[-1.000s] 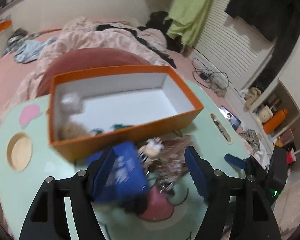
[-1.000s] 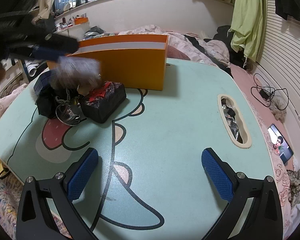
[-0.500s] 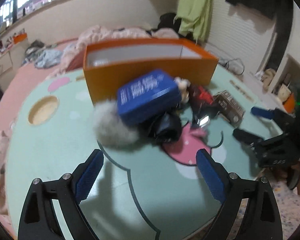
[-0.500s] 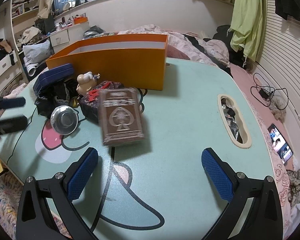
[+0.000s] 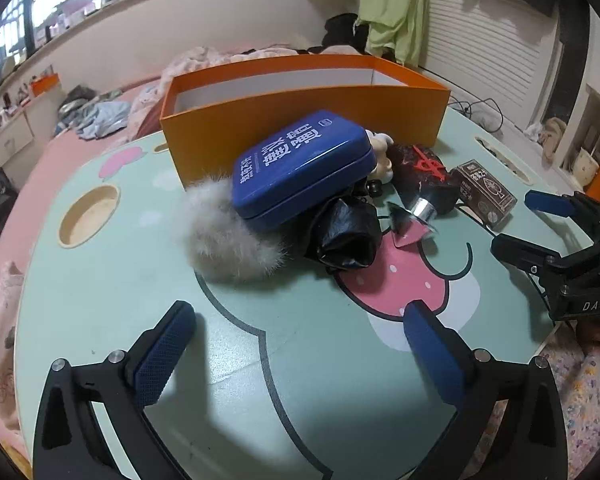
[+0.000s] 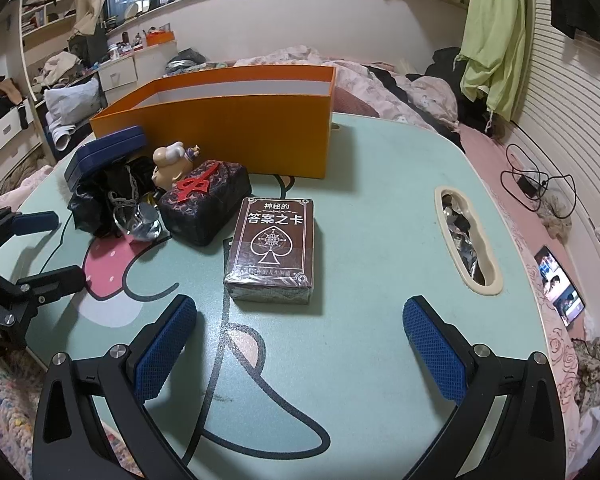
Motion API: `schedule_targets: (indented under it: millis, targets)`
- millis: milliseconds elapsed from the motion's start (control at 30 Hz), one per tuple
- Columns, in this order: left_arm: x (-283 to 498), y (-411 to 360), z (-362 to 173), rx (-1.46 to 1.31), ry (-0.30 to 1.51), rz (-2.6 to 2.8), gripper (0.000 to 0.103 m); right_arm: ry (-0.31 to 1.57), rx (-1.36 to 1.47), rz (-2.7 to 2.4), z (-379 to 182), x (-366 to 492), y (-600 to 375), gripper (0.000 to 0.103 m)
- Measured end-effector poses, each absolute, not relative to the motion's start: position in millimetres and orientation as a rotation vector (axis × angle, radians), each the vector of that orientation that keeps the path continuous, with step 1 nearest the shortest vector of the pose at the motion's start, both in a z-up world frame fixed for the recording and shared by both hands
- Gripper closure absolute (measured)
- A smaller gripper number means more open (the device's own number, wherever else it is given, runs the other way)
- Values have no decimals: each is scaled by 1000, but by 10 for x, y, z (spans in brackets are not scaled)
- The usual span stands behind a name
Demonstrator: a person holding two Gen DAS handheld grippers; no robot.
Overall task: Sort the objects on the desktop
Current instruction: 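Reach into the box and grasp the brown fur ball with the right gripper, then carry the brown fur ball out and set it beside the blue tin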
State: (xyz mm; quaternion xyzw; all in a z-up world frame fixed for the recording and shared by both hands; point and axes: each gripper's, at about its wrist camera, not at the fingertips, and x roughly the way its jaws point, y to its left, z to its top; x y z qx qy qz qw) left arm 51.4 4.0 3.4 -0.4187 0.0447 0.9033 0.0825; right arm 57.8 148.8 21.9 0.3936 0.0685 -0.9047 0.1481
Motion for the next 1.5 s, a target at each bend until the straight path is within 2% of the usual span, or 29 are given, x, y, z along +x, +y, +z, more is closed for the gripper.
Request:
schedule_targets:
  millis: [167, 300, 467, 567, 733, 833, 1000, 1067, 1100, 1133, 1167, 1233, 1500]
  targets:
    - [512, 27, 22, -1189, 143, 2688, 0, 202, 1161, -2606, 227, 545, 1472, 0]
    - [512, 14, 23, -1172, 142, 2684, 0, 368, 1054, -2787, 399, 636, 1401, 0]
    - [502, 20, 20, -1168, 143, 2686, 0, 183, 807, -2685, 1132, 552, 1153, 0]
    - [502, 19, 20, -1166, 142, 2685, 0, 193, 930, -2488, 1417, 131, 624, 1]
    - [506, -4, 11, -1155, 140, 2679, 0, 52, 1269, -2112, 1235, -666, -137, 37]
    - [508, -17, 5, -1149, 139, 2676, 0, 7, 1447, -2013, 928, -1029, -394, 44]
    - [513, -33, -7, -1140, 137, 2668, 0, 16, 1617, -1934, 502, -1149, -559, 46]
    - [509, -36, -8, -1139, 135, 2666, 0, -4, 1625, -1894, 438, -1131, -579, 53]
    - [507, -36, -8, -1139, 137, 2666, 0, -12, 1620, -1889, 417, -1119, -575, 64]
    - [502, -40, -12, -1140, 138, 2666, 0, -42, 1607, -1869, 417, -1117, -557, 72]
    - [497, -41, -14, -1139, 139, 2665, 0, -77, 1610, -1856, 405, -1131, -525, 74]
    - [490, -48, -19, -1139, 139, 2664, 0, -139, 1602, -1867, 427, -1174, -429, 93]
    - [489, -43, -24, -1139, 139, 2665, 0, -271, 1335, -2039, 1106, -919, 300, 93]
